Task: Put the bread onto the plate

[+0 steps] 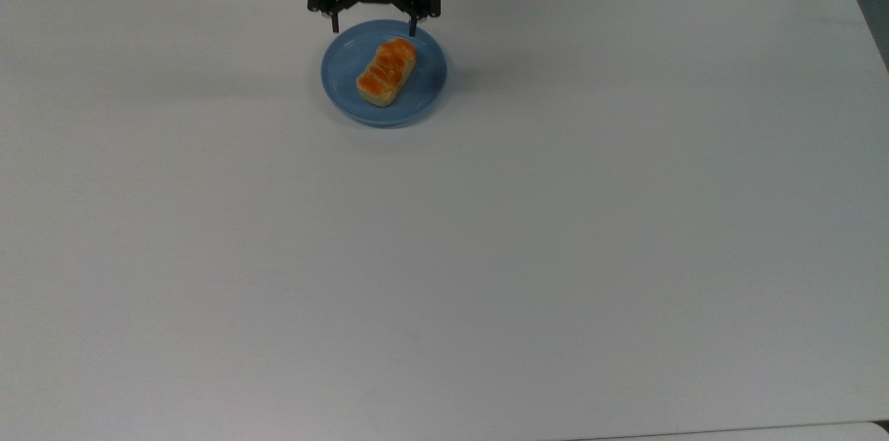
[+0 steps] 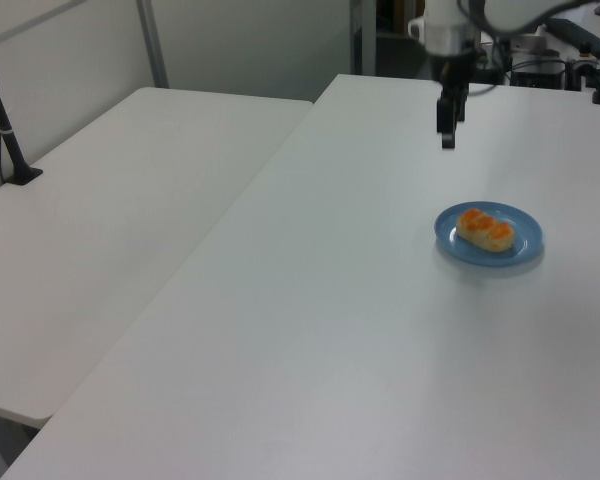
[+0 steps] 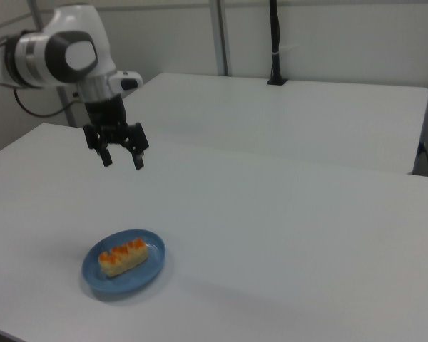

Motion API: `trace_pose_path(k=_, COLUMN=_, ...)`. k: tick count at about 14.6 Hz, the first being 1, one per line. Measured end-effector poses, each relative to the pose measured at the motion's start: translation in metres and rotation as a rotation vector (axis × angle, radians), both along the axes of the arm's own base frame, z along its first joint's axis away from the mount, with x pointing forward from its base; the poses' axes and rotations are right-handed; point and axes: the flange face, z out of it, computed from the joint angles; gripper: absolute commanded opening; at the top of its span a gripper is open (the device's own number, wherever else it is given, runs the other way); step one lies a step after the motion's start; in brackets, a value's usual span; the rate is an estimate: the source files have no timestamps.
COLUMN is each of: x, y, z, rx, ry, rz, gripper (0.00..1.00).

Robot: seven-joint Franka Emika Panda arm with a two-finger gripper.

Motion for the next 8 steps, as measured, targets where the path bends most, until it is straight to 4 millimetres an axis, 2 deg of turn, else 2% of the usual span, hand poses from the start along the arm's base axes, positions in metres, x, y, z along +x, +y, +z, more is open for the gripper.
trace_pose_path(k=4, x=-0.002, y=-0.005, z=0.062, rx=0.002, ry=-0.035, rz=-0.024, gripper=1.0)
trace_pose_path(k=6, x=-0.005, y=-0.009, z=0.079, rx=0.035, ry=-0.045, rz=-0.042, gripper=1.0)
trace_pose_path(k=8, x=-0.007, y=-0.01, z=0.083, rx=0.047, ry=-0.051, rz=-0.046, gripper=1.0)
